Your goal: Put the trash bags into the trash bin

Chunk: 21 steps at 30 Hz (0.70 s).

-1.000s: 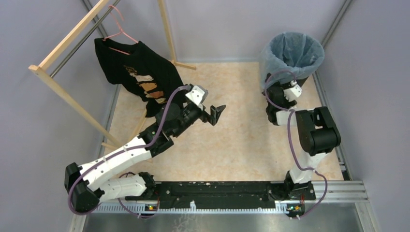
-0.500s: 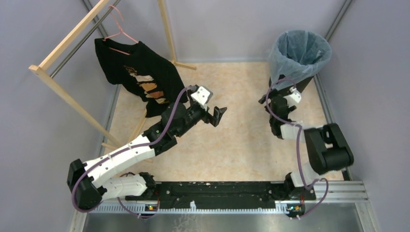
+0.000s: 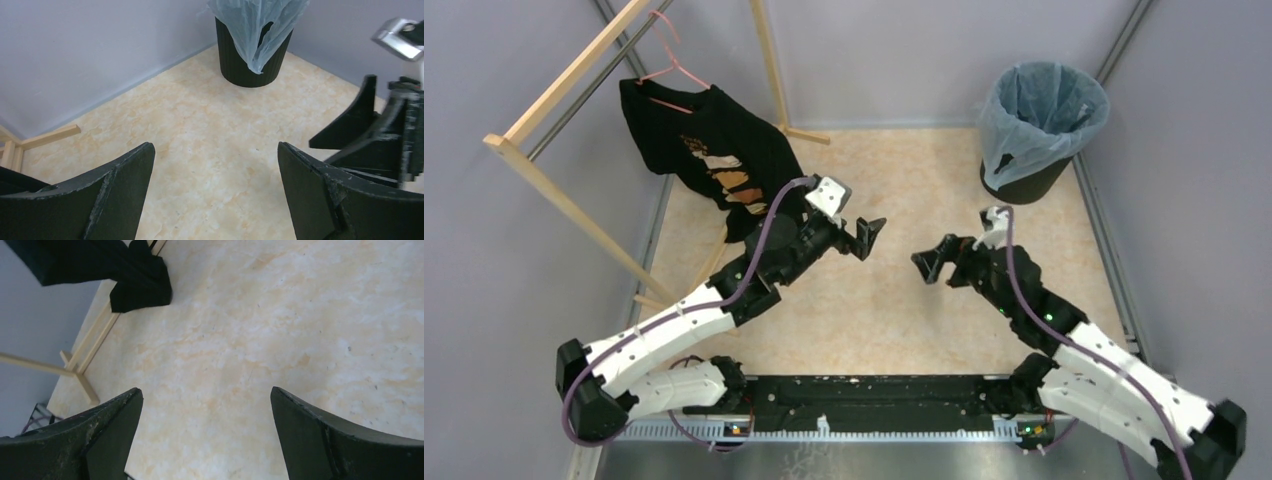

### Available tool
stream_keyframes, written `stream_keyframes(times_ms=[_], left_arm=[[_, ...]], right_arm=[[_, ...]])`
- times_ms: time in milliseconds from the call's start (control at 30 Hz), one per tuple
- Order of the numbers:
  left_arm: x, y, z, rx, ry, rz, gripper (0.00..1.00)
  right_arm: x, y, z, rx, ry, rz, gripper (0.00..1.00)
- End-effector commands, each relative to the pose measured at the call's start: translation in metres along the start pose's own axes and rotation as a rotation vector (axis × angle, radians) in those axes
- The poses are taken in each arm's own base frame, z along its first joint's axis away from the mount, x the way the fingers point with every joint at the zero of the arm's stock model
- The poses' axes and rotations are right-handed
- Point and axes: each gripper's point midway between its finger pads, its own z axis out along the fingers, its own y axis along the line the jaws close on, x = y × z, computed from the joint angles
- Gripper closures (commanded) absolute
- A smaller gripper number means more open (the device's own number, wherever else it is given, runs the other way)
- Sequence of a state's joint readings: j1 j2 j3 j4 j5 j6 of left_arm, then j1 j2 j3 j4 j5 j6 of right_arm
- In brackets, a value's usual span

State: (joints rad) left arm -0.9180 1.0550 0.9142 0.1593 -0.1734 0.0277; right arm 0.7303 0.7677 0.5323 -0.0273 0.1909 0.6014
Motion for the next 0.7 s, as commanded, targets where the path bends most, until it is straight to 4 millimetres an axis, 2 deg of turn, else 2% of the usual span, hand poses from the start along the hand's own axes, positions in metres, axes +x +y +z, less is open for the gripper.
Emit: stream_keyframes(times_ms=[0, 67, 133, 267, 367, 467, 667], left_arm=[[-0.042, 0.004, -0.016, -0.018, -0.106, -0.083, 0.01], [-0.054, 0.006, -0.025, -0.025, -0.127, -0.139, 0.01], [-0.066, 0.004, -0.038, -0.010, -0.145, -0.216, 0.01], [-0.081, 0.003, -0.077, 0.019, -0.207, -0.399, 0.01], [-0.078, 0.002, -0.102, 0.041, -0.228, -0.507, 0.01], [-0.074, 0.003, -0.119, 0.041, -0.191, -0.526, 0.01], [-0.104, 0.021, -0.157, -0.022, -0.168, -0.494, 0.01]], right_arm=[[-0.019, 0.005, -0.060, -0.034, 0.028, -0.097, 0.01], [-0.050, 0.010, -0.086, -0.054, -0.072, -0.121, 0.01], [-0.087, 0.024, -0.119, -0.104, -0.180, -0.137, 0.01], [-0.133, 0.035, -0.172, -0.142, -0.327, -0.129, 0.01], [-0.148, 0.034, -0.193, -0.138, -0.380, -0.123, 0.01], [-0.154, 0.030, -0.204, -0.122, -0.404, -0.122, 0.01], [-0.155, 0.028, -0.209, -0.130, -0.431, -0.112, 0.01]])
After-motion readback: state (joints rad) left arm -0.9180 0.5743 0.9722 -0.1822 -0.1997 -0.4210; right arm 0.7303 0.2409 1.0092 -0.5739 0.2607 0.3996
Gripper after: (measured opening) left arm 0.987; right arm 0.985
